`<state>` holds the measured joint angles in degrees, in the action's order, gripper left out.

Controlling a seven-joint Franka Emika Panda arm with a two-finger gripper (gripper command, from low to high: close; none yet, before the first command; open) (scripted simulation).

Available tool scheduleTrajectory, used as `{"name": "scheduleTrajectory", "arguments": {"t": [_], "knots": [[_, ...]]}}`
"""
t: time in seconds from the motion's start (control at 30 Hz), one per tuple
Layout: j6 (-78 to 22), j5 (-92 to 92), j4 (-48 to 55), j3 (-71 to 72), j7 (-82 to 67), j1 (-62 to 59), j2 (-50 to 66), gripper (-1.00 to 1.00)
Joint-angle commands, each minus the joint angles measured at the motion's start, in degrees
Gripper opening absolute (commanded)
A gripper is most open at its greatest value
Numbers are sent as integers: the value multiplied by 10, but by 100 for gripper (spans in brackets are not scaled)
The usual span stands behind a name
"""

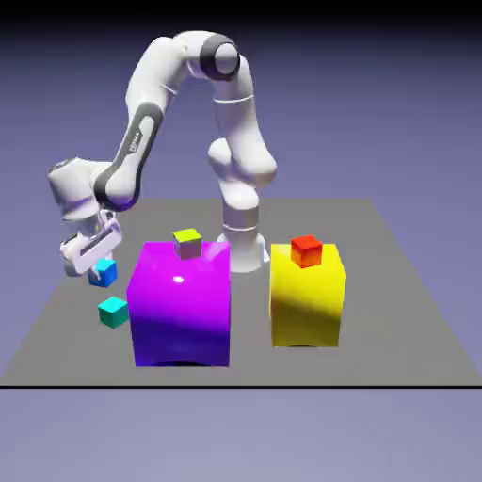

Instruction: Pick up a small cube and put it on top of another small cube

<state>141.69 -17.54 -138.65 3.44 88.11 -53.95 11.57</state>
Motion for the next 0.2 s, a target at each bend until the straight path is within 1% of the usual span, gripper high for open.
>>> {"name": "scheduleTrajectory", "arguments": {"t": [0.0, 0.07, 0.1, 0.13, 0.17], "knots": [[23, -6, -2, 4, -5, 1, 21, -100], [54, -15, -5, 9, -12, 1, 49, -100], [54, -15, -5, 9, -12, 1, 49, 100], [54, -15, -5, 9, -12, 1, 49, 100], [31, -8, -3, 5, -7, 1, 28, 100]]}}
